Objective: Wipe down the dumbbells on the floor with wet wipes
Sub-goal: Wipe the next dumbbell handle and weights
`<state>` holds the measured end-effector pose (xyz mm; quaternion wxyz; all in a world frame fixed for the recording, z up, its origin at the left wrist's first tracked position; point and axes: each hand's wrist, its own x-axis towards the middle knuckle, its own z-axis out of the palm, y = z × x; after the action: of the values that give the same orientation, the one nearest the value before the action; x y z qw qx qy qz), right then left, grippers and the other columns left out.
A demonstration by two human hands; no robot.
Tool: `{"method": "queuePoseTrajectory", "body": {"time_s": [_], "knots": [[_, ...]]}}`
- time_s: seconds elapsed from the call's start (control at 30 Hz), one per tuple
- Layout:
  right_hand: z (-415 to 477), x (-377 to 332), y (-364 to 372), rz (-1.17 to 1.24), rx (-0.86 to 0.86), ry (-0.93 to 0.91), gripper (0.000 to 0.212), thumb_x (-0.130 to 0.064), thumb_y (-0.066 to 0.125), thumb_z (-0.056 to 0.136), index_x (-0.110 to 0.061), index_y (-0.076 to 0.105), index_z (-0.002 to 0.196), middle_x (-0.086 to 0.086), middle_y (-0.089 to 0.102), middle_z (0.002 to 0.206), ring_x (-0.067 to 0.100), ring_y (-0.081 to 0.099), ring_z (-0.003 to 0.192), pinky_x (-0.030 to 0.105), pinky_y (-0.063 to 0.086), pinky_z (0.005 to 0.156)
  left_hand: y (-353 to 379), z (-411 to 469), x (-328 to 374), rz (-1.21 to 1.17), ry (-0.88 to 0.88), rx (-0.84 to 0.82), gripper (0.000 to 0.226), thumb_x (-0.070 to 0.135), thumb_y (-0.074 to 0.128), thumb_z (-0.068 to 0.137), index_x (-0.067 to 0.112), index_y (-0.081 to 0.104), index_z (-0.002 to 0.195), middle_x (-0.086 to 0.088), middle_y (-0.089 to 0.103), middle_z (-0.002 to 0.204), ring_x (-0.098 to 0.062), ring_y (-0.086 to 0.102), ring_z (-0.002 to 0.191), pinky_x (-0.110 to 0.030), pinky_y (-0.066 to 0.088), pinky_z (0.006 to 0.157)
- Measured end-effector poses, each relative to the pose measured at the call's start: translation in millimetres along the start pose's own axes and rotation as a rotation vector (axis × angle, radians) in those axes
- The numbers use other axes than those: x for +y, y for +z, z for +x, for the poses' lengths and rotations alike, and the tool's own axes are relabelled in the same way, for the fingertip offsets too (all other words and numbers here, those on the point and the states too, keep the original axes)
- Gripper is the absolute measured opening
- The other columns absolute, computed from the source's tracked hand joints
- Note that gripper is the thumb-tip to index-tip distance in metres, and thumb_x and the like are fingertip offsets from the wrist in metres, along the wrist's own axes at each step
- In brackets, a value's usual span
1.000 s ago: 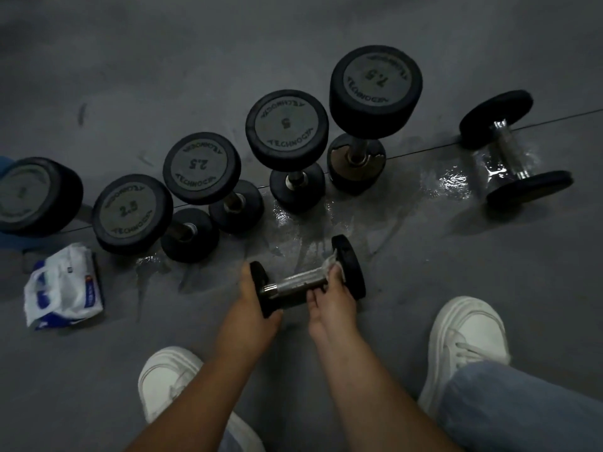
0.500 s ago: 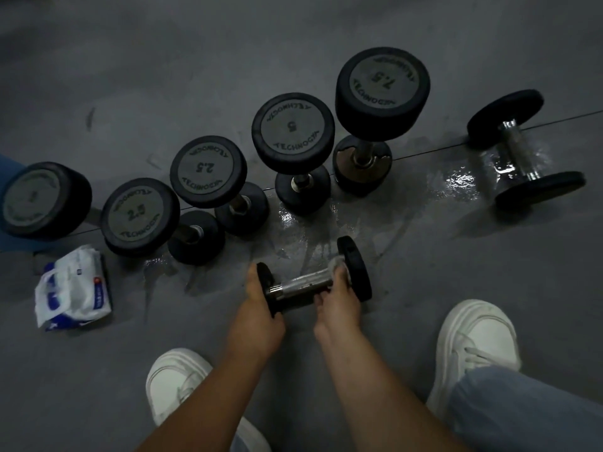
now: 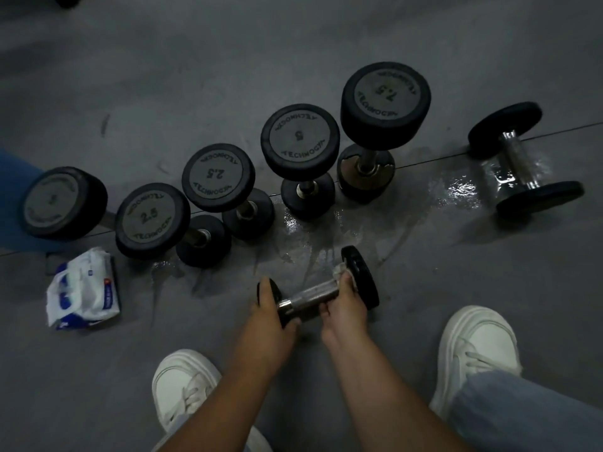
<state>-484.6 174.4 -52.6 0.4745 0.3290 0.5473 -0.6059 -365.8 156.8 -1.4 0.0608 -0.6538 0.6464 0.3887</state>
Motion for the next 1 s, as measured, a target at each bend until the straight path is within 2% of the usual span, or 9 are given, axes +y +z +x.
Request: {"method": "queuePoseTrajectory", "body": {"time_s": [0.13,0.27,0.4,0.5,0.63,0.67,0.77,0.87,1.0], "knots": [[-3.3,3.5,-5.3,-0.05,0.045,-0.038,0.04,-0.035,0.055,0.097,-0.007,0.056,0.125,0.004,0.06,0.093,0.014,0.058,0.082,0.024,0.047,0.067,-2.1,5.4,-1.8,0.126,0.034,-0.092,0.106,0.015,0.069,0.084,0.024,-0.008,0.156,-0.014,0.06,0.127,-0.029,0.063,0.105,-0.03,0.047,0.081],[6.7,6.3,-2.7,-0.04,0.021,-0.028,0.036,-0.04,0.056,0.095,-0.016,0.057,0.123,0.004,0.064,0.109,0.018,0.062,0.099,0.026,0.049,0.068,-6.5,11.8,0.4,0.106,0.044,-0.095,0.102,0.013,0.066,0.082,0.026,-0.003,0.155,-0.014,0.061,0.123,-0.029,0.063,0.101,-0.034,0.051,0.084],[-1.8,10.0,-13.4,-0.167,0.004,-0.103,0.014,-0.016,0.048,0.1,-0.018,0.061,0.106,0.007,0.06,0.084,0.017,0.06,0.074,0.018,0.047,0.054,-8.5,15.9,2.2,0.106,0.035,-0.087,0.099,0.014,0.064,0.081,0.025,-0.001,0.155,-0.014,0.063,0.121,-0.032,0.064,0.101,-0.035,0.051,0.083],[-25.0,15.9,-39.5,-0.689,-0.081,-0.354,0.022,-0.015,0.05,0.099,-0.02,0.064,0.084,0.003,0.065,0.074,0.017,0.06,0.066,0.028,0.048,0.06,-6.5,12.4,-1.0,0.107,0.022,-0.058,0.1,0.015,0.062,0.08,0.031,-0.004,0.153,-0.011,0.065,0.117,-0.031,0.065,0.098,-0.039,0.054,0.082],[-46.5,-4.5,-20.6,-1.5,-0.216,-0.829,0.031,-0.02,0.043,0.099,-0.028,0.052,0.129,0.009,0.069,0.094,0.026,0.065,0.086,0.028,0.043,0.07,-4.2,13.4,-2.4,0.105,0.057,-0.017,0.094,0.017,0.057,0.085,0.028,-0.005,0.154,-0.008,0.064,0.12,-0.029,0.064,0.102,-0.035,0.051,0.082],[-45.5,-11.4,-12.0,-1.656,-0.217,-0.906,0.031,-0.02,0.042,0.099,-0.028,0.049,0.128,0.009,0.067,0.098,0.027,0.064,0.089,0.026,0.038,0.069,-4.7,14.4,-2.9,0.122,0.062,-0.01,0.092,0.018,0.056,0.087,0.027,-0.005,0.155,-0.009,0.062,0.123,-0.03,0.063,0.105,-0.035,0.049,0.084],[-31.5,-25.7,-2.0,-1.918,-0.148,-1.134,0.02,-0.009,0.044,0.092,-0.016,0.057,0.105,0.006,0.056,0.099,0.025,0.055,0.089,0.028,0.036,0.067,-4.9,15.7,-3.3,0.17,0.067,0.006,0.09,0.019,0.055,0.087,0.028,-0.003,0.155,-0.011,0.059,0.125,-0.03,0.062,0.108,-0.036,0.048,0.087],[-19.9,-3.4,-16.5,-2.099,-0.057,-1.316,0.042,-0.004,0.054,0.077,-0.009,0.063,0.118,0.009,0.062,0.114,0.032,0.058,0.097,0.037,0.048,0.075,-5.9,18.0,-2.1,0.153,0.063,0.01,0.089,0.016,0.058,0.086,0.028,0.002,0.154,-0.013,0.059,0.122,-0.031,0.063,0.106,-0.037,0.049,0.086],[-28.2,15.8,-25.4,-2.3,-0.329,-1.374,0.059,-0.018,0.046,0.073,-0.016,0.053,0.132,0.006,0.05,0.142,0.028,0.046,0.131,0.047,0.035,0.102,-4.3,23.5,-4.1,0.107,0.085,0.038,0.085,0.023,0.059,0.087,0.034,0.005,0.151,-0.014,0.061,0.115,-0.033,0.065,0.101,-0.038,0.051,0.081]]}}
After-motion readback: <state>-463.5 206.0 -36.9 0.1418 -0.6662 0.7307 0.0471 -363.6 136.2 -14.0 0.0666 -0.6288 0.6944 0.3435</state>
